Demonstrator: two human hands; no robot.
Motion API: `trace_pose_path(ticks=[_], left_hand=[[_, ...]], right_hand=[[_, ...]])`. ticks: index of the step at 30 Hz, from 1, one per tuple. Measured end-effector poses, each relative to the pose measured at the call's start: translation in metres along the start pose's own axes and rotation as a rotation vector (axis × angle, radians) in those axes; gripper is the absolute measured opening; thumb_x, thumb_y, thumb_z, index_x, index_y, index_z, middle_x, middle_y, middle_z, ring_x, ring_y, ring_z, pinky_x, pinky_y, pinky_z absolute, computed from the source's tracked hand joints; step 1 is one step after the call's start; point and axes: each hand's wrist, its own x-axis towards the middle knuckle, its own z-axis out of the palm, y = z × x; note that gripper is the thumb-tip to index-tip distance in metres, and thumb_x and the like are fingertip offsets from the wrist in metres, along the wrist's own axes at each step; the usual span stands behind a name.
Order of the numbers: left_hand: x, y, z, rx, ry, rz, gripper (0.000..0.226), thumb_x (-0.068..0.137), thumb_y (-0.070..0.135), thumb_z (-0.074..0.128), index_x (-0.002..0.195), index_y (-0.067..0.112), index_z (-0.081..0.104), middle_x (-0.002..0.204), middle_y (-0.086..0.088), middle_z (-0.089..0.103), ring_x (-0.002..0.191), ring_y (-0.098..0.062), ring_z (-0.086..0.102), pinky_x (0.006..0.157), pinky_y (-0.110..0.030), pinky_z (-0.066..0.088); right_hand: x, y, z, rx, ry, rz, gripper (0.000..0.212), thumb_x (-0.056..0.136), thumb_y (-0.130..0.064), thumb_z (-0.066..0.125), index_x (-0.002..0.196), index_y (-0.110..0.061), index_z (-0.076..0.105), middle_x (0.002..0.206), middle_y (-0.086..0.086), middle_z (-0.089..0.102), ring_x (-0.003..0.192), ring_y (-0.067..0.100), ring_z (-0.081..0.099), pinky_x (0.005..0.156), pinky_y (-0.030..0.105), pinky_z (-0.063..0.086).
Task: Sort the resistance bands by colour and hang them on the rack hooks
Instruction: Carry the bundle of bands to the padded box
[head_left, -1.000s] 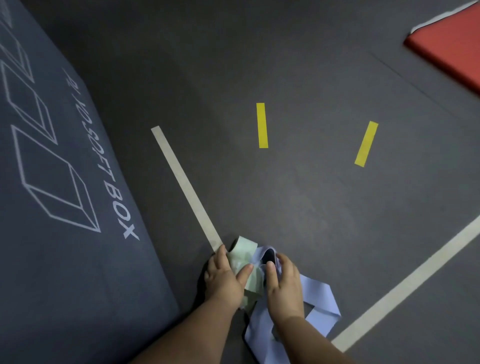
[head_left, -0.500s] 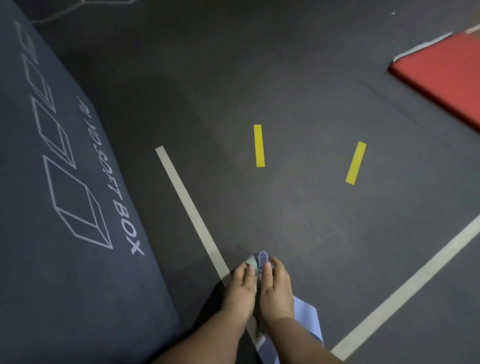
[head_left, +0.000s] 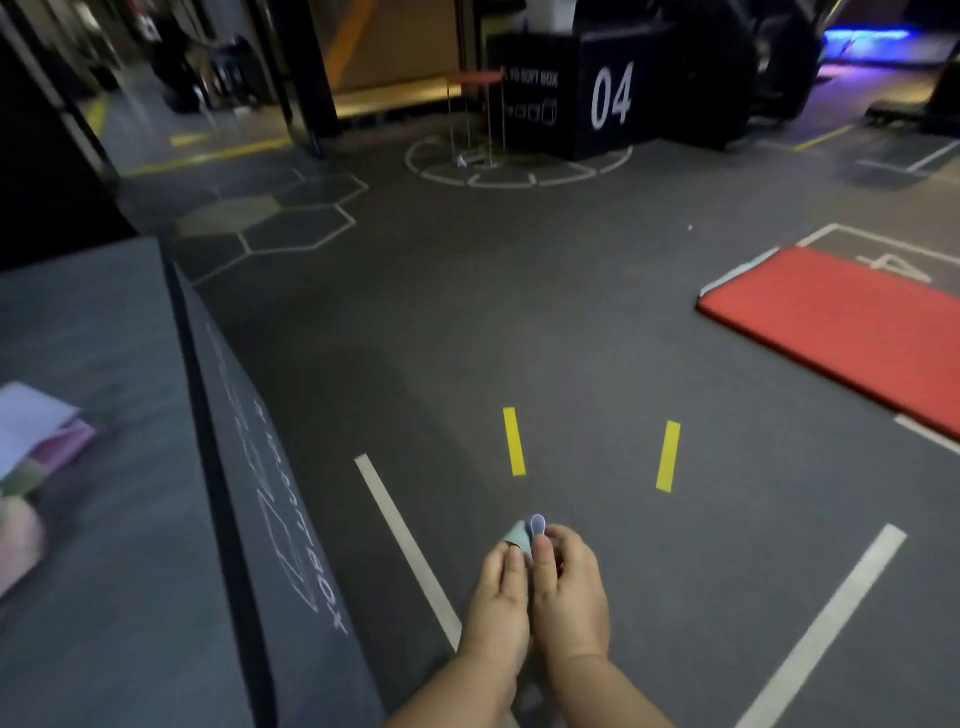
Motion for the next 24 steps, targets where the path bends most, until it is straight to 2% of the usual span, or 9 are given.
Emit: trace_pose_path(ticks=[2, 4, 6, 8, 11, 12, 17, 20, 24], left_hand=[[-0.024, 0.026, -0.009, -0.027, 0.014, 0.078, 0.017, 0.102, 0.035, 0.039, 0.115, 0.035, 0.051, 0.099, 0.010, 0.059, 0.083, 0.001, 0.056, 0.062, -0.008, 0.042], [-0.049, 0.049, -0.021, -0.074, 0.012, 0.135, 0.023, 0.101, 0.035, 0.040, 0.121, 0.033, 0.051, 0.111, 0.005, 0.061, 0.096, -0.010, 0.059, 0.078, -0.020, 0.047], [-0.072, 0.068, -0.033, -0.118, 0.021, 0.189, 0.023, 0.101, 0.038, 0.040, 0.121, 0.036, 0.051, 0.113, 0.005, 0.063, 0.102, -0.013, 0.060, 0.093, -0.032, 0.049], [-0.101, 0.090, -0.050, -0.173, 0.018, 0.253, 0.022, 0.101, 0.039, 0.040, 0.120, 0.039, 0.051, 0.112, 0.006, 0.063, 0.102, -0.012, 0.062, 0.093, -0.036, 0.052], [-0.140, 0.123, -0.076, -0.253, -0.010, 0.322, 0.023, 0.101, 0.040, 0.040, 0.121, 0.037, 0.050, 0.115, 0.005, 0.062, 0.103, -0.013, 0.062, 0.076, -0.028, 0.054], [-0.154, 0.133, -0.086, -0.270, -0.019, 0.345, 0.024, 0.101, 0.041, 0.040, 0.122, 0.037, 0.050, 0.116, 0.005, 0.062, 0.103, -0.014, 0.062, 0.076, -0.028, 0.054], [-0.211, 0.168, -0.135, -0.336, 0.003, 0.463, 0.019, 0.101, 0.042, 0.040, 0.114, 0.043, 0.054, 0.109, 0.007, 0.066, 0.101, -0.014, 0.064, 0.087, -0.037, 0.055], [-0.233, 0.174, -0.166, -0.344, 0.046, 0.508, 0.016, 0.100, 0.042, 0.040, 0.102, 0.044, 0.057, 0.105, 0.009, 0.067, 0.099, -0.015, 0.065, 0.092, -0.042, 0.053], [-0.245, 0.179, -0.200, -0.381, 0.118, 0.538, 0.020, 0.099, 0.045, 0.042, 0.110, 0.040, 0.058, 0.108, 0.007, 0.068, 0.100, -0.018, 0.065, 0.093, -0.045, 0.052]], right_hand=[[-0.010, -0.032, -0.009, 0.050, 0.034, -0.060, 0.013, 0.097, -0.039, 0.045, 0.102, -0.035, 0.057, 0.105, -0.011, 0.055, 0.090, 0.006, 0.054, 0.074, 0.026, 0.039], [-0.027, -0.064, -0.019, 0.107, 0.068, -0.130, 0.011, 0.097, -0.038, 0.046, 0.096, -0.034, 0.057, 0.104, -0.010, 0.059, 0.088, 0.002, 0.055, 0.069, 0.018, 0.038], [-0.045, -0.095, -0.029, 0.160, 0.078, -0.188, 0.015, 0.098, -0.038, 0.047, 0.093, -0.030, 0.059, 0.100, -0.009, 0.061, 0.085, 0.000, 0.057, 0.063, 0.011, 0.036], [-0.068, -0.129, -0.041, 0.195, 0.067, -0.254, 0.018, 0.098, -0.038, 0.047, 0.092, -0.026, 0.059, 0.097, -0.008, 0.061, 0.082, 0.000, 0.057, 0.060, 0.011, 0.037], [-0.098, -0.178, -0.055, 0.208, 0.069, -0.363, 0.020, 0.097, -0.040, 0.047, 0.090, -0.027, 0.059, 0.096, -0.009, 0.060, 0.080, -0.001, 0.058, 0.059, 0.014, 0.038], [-0.109, -0.194, -0.058, 0.213, 0.071, -0.399, 0.020, 0.097, -0.042, 0.047, 0.089, -0.028, 0.059, 0.095, -0.009, 0.061, 0.079, -0.001, 0.058, 0.059, 0.014, 0.038], [-0.159, -0.262, -0.059, 0.243, 0.057, -0.553, 0.023, 0.096, -0.043, 0.048, 0.086, -0.028, 0.062, 0.095, -0.009, 0.061, 0.080, -0.001, 0.058, 0.064, 0.016, 0.041], [-0.187, -0.289, -0.047, 0.237, 0.048, -0.589, 0.026, 0.095, -0.048, 0.046, 0.086, -0.030, 0.061, 0.096, -0.009, 0.062, 0.083, 0.004, 0.060, 0.069, 0.024, 0.046], [-0.213, -0.314, -0.027, 0.221, 0.037, -0.623, 0.027, 0.095, -0.050, 0.044, 0.088, -0.031, 0.061, 0.097, -0.010, 0.062, 0.084, 0.004, 0.061, 0.073, 0.029, 0.050]])
